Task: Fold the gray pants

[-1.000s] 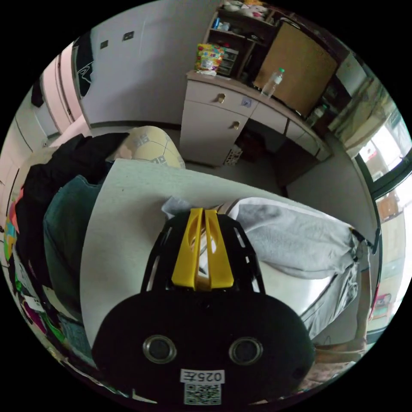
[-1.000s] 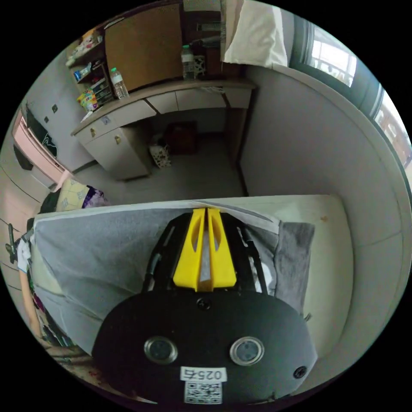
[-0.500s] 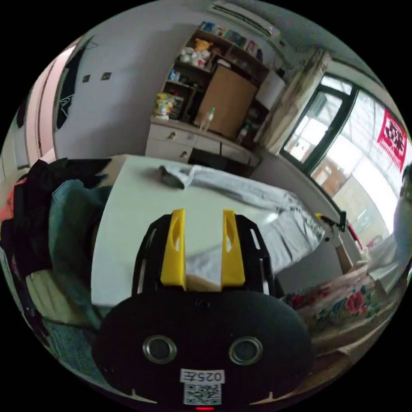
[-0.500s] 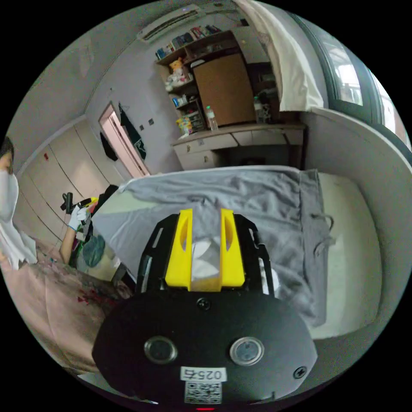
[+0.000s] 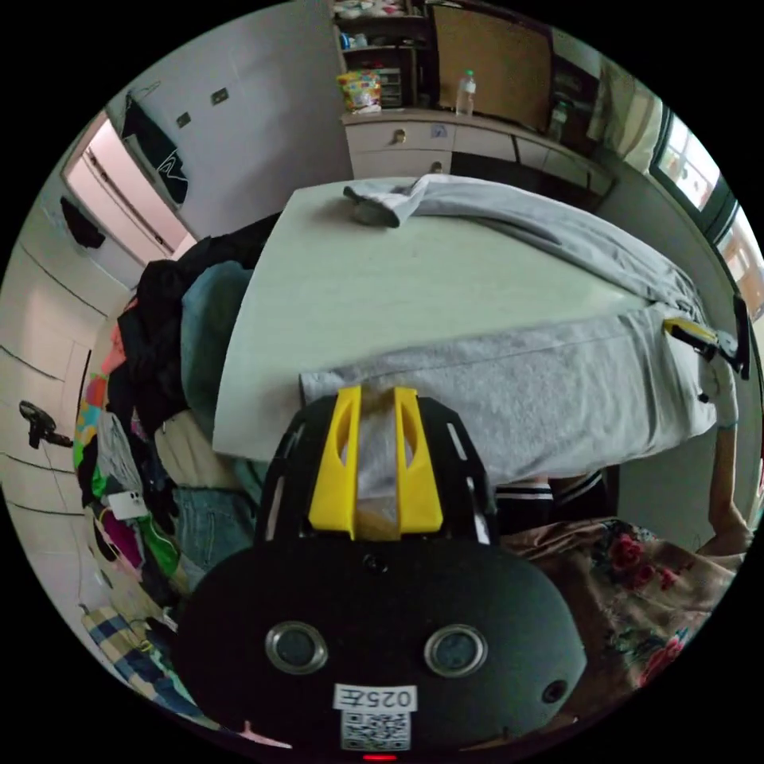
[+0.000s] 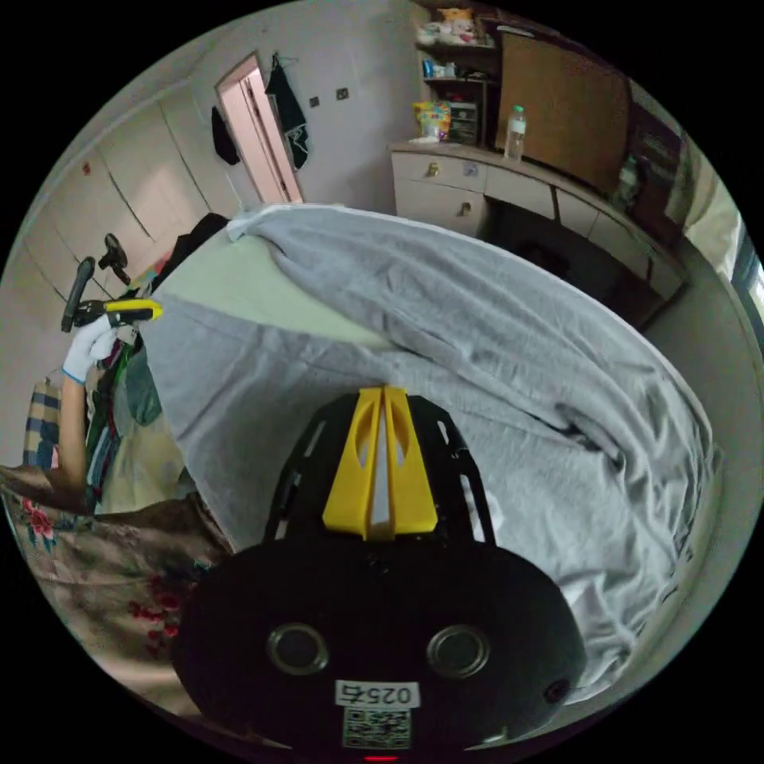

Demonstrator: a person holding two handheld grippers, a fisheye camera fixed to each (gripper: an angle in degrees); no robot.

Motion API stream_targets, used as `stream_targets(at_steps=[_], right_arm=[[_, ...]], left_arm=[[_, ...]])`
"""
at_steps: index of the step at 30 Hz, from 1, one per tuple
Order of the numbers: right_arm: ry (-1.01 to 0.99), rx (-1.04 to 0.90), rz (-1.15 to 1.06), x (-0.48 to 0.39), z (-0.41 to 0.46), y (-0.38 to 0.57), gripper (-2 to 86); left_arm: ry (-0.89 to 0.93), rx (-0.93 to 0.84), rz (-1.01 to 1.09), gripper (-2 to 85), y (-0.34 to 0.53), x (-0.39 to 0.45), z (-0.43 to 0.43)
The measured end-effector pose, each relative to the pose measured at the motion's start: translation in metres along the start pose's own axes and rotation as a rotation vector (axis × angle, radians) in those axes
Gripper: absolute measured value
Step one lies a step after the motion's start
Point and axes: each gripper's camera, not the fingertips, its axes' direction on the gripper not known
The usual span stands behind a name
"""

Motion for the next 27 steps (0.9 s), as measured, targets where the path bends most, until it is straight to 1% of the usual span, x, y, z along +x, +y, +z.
stream_targets(at_steps=[4, 7, 9, 11, 13, 14, 15, 16, 17, 18, 19, 21, 22, 24, 27], right_arm=[[0.061, 0.018, 0.002, 0.002, 0.007, -0.007, -0.9], [0.012, 0.022, 0.044, 0.01, 0.008, -0.006, -0.7], [-0.034, 0.022, 0.055, 0.011, 0.005, -0.005, -0.2], [-0.102, 0.096, 0.02, 0.005, -0.01, -0.002, 1.0], [-0.234, 0.254, -0.04, -0.009, -0.033, -0.008, 7.0], [-0.265, 0.277, -0.056, -0.013, -0.036, -0.013, 8.1], [-0.319, 0.292, -0.097, -0.023, -0.038, -0.028, 9.8], [-0.332, 0.29, -0.142, -0.036, -0.034, -0.047, 11.1], [-0.321, 0.284, -0.157, -0.043, -0.029, -0.057, 11.3], [-0.293, 0.278, -0.177, -0.057, -0.019, -0.077, 11.6], [-0.27, 0.279, -0.204, -0.072, -0.007, -0.096, 11.5], [-0.258, 0.264, -0.242, -0.093, 0.014, -0.122, 11.5], [-0.247, 0.261, -0.264, -0.107, 0.028, -0.136, 11.6], [-0.207, 0.215, -0.288, -0.127, 0.05, -0.157, 11.8], [-0.112, 0.15, -0.301, -0.153, 0.081, -0.184, 11.4]], left_arm=[[-0.005, -0.015, 0.021, 3.0, -0.043, 0.002, 0.009], [0.033, 0.004, 0.04, 2.6, -0.06, 0.003, 0.013], [0.03, -0.026, 0.061, 3.1, -0.062, 0.003, 0.01], [0.02, 0.046, 0.074, 3.8, -0.055, 0.005, -0.008], [0.086, 0.256, 0.127, 4.0, -0.047, 0.014, -0.043], [0.084, 0.305, 0.142, 4.1, -0.047, 0.017, -0.049], [0.039, 0.36, 0.181, 4.2, -0.052, 0.026, -0.054], [-0.035, 0.341, 0.193, 4.4, -0.065, 0.035, -0.048], [-0.062, 0.304, 0.195, 4.5, -0.074, 0.038, -0.04], [-0.066, 0.215, 0.198, 5.0, -0.093, 0.042, -0.02], [-0.031, 0.15, 0.18, 5.7, -0.109, 0.041, 0.001], [0.025, 0.102, 0.131, 6.4, -0.124, 0.037, 0.023], [0.075, 0.117, 0.101, 6.5, -0.128, 0.033, 0.03], [0.099, 0.151, 0.047, 5.6, -0.133, 0.027, 0.032], [0.043, 0.211, -0.045, 0.2, -0.134, 0.015, 0.014]])
